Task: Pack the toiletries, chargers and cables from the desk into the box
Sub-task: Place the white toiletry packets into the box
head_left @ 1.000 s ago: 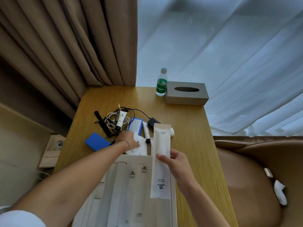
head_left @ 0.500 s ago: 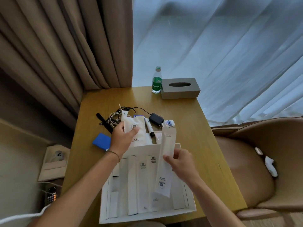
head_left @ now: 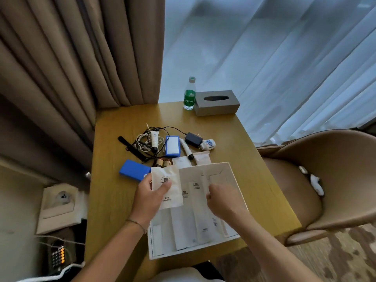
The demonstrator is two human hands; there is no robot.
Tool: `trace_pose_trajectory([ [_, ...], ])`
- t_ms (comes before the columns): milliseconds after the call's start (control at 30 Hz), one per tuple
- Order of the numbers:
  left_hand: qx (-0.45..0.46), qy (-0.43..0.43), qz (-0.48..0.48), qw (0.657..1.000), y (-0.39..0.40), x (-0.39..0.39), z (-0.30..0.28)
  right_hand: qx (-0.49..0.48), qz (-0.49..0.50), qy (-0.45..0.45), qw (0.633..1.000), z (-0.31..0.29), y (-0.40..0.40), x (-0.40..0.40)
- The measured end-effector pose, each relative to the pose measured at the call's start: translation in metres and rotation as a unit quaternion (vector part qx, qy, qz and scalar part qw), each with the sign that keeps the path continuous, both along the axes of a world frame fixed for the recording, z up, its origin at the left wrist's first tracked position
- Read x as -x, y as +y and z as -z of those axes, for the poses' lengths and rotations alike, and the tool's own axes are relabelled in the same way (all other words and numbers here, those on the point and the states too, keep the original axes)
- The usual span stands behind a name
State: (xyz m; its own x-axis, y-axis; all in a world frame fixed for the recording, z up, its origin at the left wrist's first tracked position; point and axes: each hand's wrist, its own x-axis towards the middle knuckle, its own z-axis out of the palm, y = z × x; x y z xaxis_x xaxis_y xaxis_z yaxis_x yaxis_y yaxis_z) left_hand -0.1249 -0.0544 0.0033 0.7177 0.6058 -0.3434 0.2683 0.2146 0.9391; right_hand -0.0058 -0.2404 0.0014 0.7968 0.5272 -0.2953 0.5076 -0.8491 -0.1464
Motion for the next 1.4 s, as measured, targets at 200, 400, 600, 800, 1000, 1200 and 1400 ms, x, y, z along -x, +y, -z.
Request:
trace_pose_trajectory([
  [200,-0.003,0.006,0.033,0.999,-0.005,0.018,-0.009,0.121,-0.031,0.002,0.992,0.005,0.022,0.013],
  [400,-0.020,0.016,0.038,0.999,-0.015,0.028,-0.008,0.215,-0.012,-0.016,0.976,0.016,0.034,0.006],
  [600,-0.015,0.024,0.042,0.999,-0.018,0.033,-0.003,0.250,0.005,-0.033,0.968,0.052,0.033,0.002],
  [800,-0.015,0.036,0.050,0.998,-0.019,0.032,-0.002,0.265,-0.027,-0.046,0.963,0.069,0.029,-0.004],
  [1000,-0.017,0.045,0.049,0.998,-0.019,0.029,-0.002,0.236,-0.064,0.002,0.970,0.080,0.031,-0.005],
  [1200,-0.044,0.070,0.070,0.994,-0.022,0.018,0.000,0.224,-0.072,0.075,0.969,0.075,0.025,-0.016],
  [1400,-0.100,0.162,0.170,0.967,-0.034,-0.011,0.024,0.135,-0.063,0.080,0.986,0.050,0.010,-0.030],
])
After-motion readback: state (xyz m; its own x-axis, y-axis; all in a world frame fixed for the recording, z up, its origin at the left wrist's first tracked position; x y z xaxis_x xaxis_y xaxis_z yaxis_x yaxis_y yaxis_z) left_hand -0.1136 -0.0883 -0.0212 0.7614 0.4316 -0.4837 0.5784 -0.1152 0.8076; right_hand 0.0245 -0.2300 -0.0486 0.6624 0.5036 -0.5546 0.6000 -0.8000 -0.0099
